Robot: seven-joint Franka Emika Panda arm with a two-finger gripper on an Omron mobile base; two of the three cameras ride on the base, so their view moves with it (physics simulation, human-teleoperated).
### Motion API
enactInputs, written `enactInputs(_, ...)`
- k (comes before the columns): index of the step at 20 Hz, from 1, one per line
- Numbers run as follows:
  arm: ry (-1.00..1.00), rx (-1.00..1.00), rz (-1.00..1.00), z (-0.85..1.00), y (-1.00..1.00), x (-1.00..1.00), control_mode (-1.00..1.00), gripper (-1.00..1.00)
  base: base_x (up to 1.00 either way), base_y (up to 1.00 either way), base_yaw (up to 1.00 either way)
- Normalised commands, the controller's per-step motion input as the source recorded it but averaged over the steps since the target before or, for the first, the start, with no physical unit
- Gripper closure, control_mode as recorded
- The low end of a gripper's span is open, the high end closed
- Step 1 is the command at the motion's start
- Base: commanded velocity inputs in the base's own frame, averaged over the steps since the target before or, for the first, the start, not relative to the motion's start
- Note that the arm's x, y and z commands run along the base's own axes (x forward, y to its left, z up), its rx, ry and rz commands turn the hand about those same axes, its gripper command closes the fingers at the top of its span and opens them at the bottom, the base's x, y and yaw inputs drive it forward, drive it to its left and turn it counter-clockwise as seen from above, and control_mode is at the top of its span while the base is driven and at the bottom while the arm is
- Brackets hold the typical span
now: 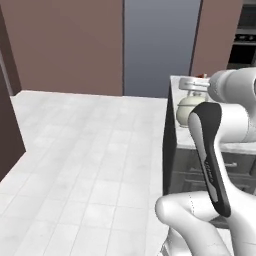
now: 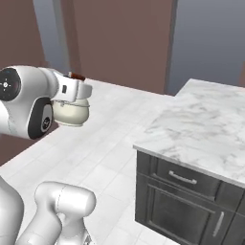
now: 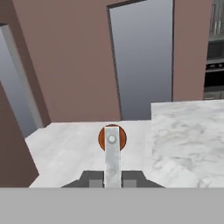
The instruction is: Pick the kettle from the cabinet and place it on a stove burner. Then pick the pot from the counter and place it on another stove burner. Finally, turn both burners on.
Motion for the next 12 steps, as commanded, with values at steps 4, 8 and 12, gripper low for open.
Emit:
enactInputs(4, 0.0, 0.0, 0.0, 0.0, 0.0, 0.0, 1.0, 1.0, 0.61, 0.21, -0.15)
enactInputs(8, 0.0, 0.0, 0.0, 0.0, 0.0, 0.0, 1.0, 1.0, 0.7, 0.27, -0.13)
enactInputs(12, 0.0, 0.0, 0.0, 0.0, 0.0, 0.0, 1.0, 1.0, 0.79, 0.35, -0.13)
